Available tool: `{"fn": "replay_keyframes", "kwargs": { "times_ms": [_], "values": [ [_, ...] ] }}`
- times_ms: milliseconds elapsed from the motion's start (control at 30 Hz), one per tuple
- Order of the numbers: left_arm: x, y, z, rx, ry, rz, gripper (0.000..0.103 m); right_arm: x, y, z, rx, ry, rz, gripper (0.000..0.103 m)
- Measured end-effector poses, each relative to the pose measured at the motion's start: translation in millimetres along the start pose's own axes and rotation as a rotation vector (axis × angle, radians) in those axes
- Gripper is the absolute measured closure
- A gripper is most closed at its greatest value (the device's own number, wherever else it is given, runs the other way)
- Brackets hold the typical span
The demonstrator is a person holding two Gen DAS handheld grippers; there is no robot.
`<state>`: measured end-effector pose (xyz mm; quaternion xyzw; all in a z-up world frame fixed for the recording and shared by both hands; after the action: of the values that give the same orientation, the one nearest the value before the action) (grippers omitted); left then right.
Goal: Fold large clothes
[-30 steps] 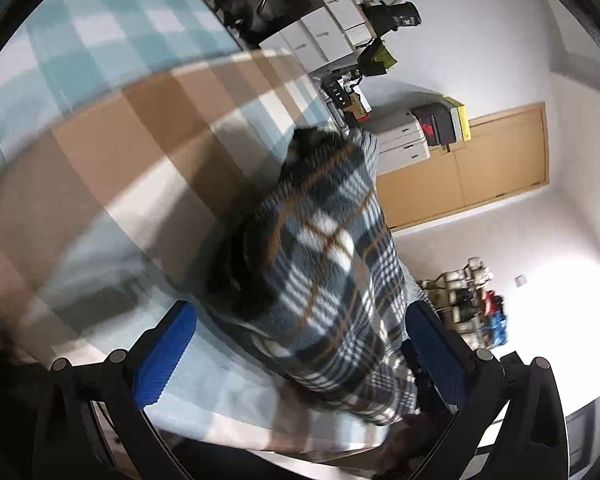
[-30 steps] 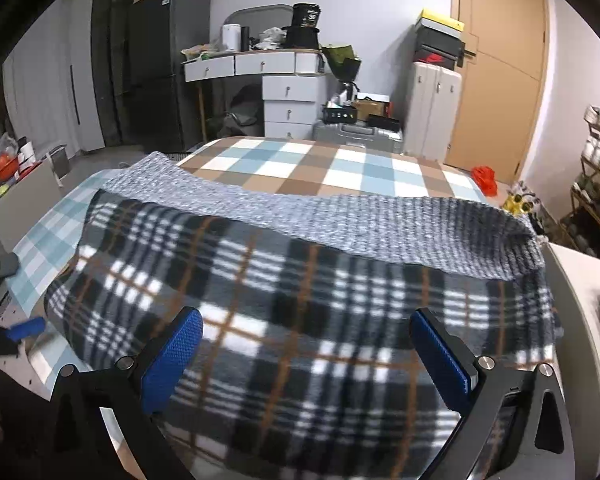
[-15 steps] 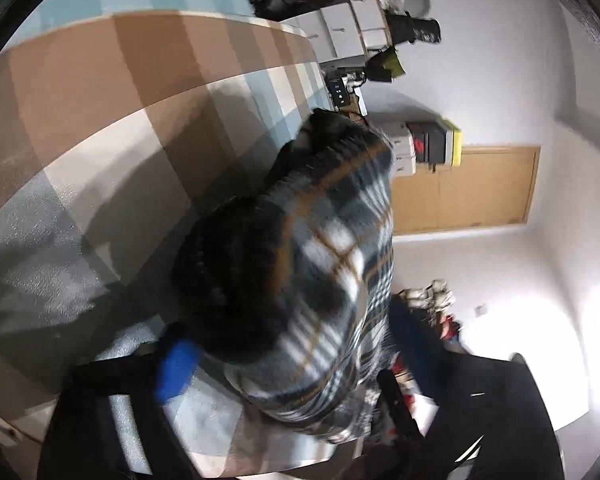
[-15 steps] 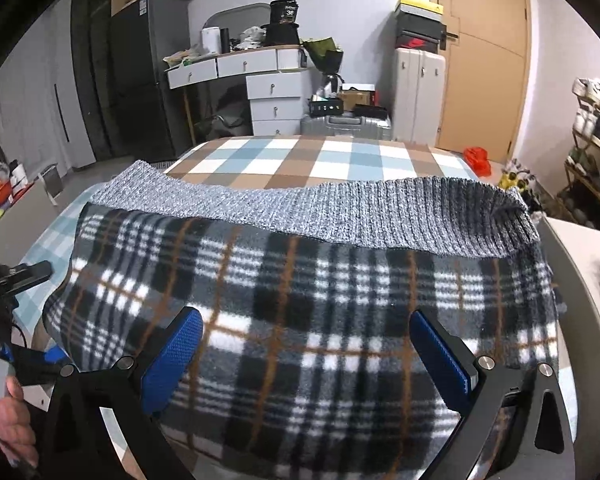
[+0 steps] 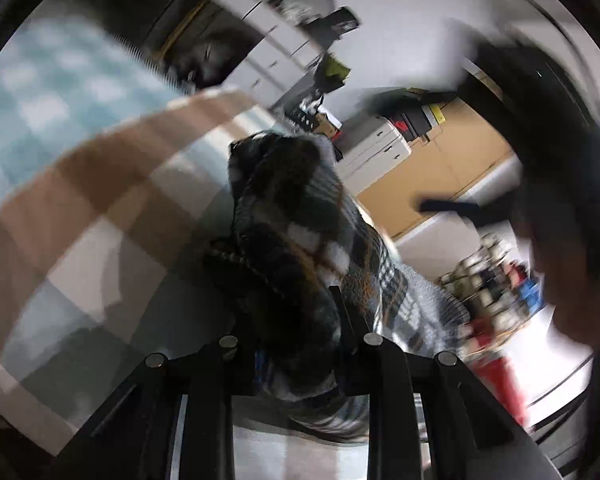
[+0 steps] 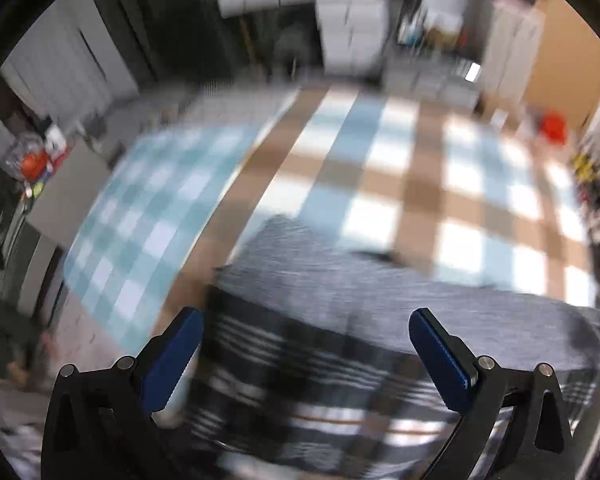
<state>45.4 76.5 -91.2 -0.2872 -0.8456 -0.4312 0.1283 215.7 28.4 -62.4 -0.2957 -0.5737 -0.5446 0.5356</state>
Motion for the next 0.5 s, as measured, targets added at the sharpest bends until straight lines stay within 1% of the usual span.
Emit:
{"fn": "replay_keyframes", "kwargs": {
  "times_ms": [33,67,100,133,200,233,267,367,400,433,500],
  "values": [
    [1,-2,-4,-0.043,0.022,-0.013,0.084,-19,9,16,0.030,-0.048,0.100,0.000],
    [1,-4,-9,-0.088,0.047,-0.024,0.084,-29,12,24,0.060,-0.096,0.140,0.000],
    [2,-4,-13,-0.136,0.075,-0.037,0.083,-40,17,33,0.108,-0.172,0.179,0.000],
    [1,-3,-17,-0.165,0.085,-0.045,0.083,-53,23,42,0.163,-0.260,0.213,0.000],
    [1,-3,-22,-0.198,0.096,-0.047,0.083,-75,26,49,0.211,-0.400,0.276,0.000],
    [-3,1,-21,-0.200,0.093,-0.043,0.083,-88,22,51,0.227,-0.440,0.341,0.000],
    [-4,2,-20,-0.198,0.092,-0.040,0.083,-97,19,51,0.243,-0.452,0.394,0.000],
    [-3,-1,-19,-0.212,0.096,-0.025,0.084,-129,8,47,0.282,-0.548,0.521,0.000],
    [-3,-1,-20,-0.227,0.104,-0.023,0.084,-136,7,42,0.295,-0.604,0.539,0.000],
    [-3,-2,-22,-0.239,0.110,-0.022,0.084,-142,8,39,0.303,-0.656,0.538,0.000],
    [-1,-3,-25,-0.255,0.111,-0.019,0.084,-152,5,35,0.317,-0.714,0.569,0.000]
  ]
}}
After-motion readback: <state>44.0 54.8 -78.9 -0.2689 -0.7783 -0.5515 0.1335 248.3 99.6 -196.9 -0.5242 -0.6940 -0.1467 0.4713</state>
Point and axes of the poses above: each gripper's, at about its wrist camera, not at the fingertips, and x roughly against the way its jaws point, z to its left, y to its top, the point moved 6 cm from there along -x, roughly the way its jaws point, and after that the axes turned 5 degrees about -x, right-handed, at the moved point
